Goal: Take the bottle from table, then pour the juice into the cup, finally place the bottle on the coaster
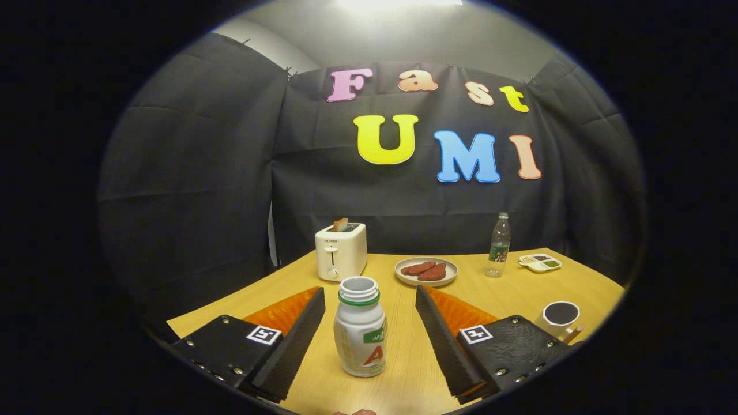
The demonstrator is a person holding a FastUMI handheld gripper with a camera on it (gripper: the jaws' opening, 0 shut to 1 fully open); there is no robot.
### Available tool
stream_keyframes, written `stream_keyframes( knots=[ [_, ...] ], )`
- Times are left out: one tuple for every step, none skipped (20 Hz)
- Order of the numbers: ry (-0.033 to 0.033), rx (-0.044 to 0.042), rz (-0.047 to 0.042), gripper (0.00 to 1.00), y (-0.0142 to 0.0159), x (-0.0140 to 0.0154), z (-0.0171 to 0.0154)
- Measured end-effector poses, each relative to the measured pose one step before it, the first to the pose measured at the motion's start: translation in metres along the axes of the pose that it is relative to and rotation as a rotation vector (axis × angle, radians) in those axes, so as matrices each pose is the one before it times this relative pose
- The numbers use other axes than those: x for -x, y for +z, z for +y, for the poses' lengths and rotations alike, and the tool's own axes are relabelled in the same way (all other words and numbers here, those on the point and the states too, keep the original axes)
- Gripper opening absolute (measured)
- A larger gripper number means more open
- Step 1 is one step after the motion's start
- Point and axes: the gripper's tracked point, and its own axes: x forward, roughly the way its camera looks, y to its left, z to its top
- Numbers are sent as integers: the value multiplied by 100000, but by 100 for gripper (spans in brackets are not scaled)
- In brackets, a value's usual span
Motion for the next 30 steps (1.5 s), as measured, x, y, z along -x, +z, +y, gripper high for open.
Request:
stream_keyframes(
  knots=[
    [-214,-211,1646,97,-691,-409,27],
    [-124,216,1499,97,-629,-284,37],
    [-296,426,1440,97,-534,-298,-65],
    [159,-77,1222,97,-573,-217,99],
    [36,-297,975,97,-369,-280,69],
    [-332,-407,905,97,-510,-232,-115],
    [-321,-458,882,97,-368,-282,-32],
    [-28,-524,870,97,-401,-239,170],
    [-265,7,1274,97,-432,-206,37],
    [83,131,921,97,-480,-178,111],
    [259,41,880,97,-318,-176,143],
    [418,-235,825,97,-536,-201,109],
    [694,-429,895,97,-521,-154,196],
    [226,-425,961,97,-365,-180,28],
    [-561,138,1207,97,-364,-171,-65],
    [-265,287,1476,97,-523,-45,-69],
    [250,188,1704,97,-510,-141,47],
    [266,611,1695,97,-546,-187,183],
    [63,892,1375,97,-413,-54,53],
    [267,824,598,97,-181,22,57],
    [673,131,174,97,-184,-69,155],
    [1312,-333,-570,97,65,-42,259],
    [325,-254,-258,96,-85,-211,71],
    [-609,70,76,92,98,-43,-101],
    [92,-326,273,85,-107,-210,5],
    [-56,-802,177,83,45,-123,-72],
    [389,-579,-55,82,29,25,146],
    [317,-388,324,77,38,-127,-74],
    [367,-479,371,77,12,89,113],
    [563,-263,32,77,135,78,159]
  ],
)
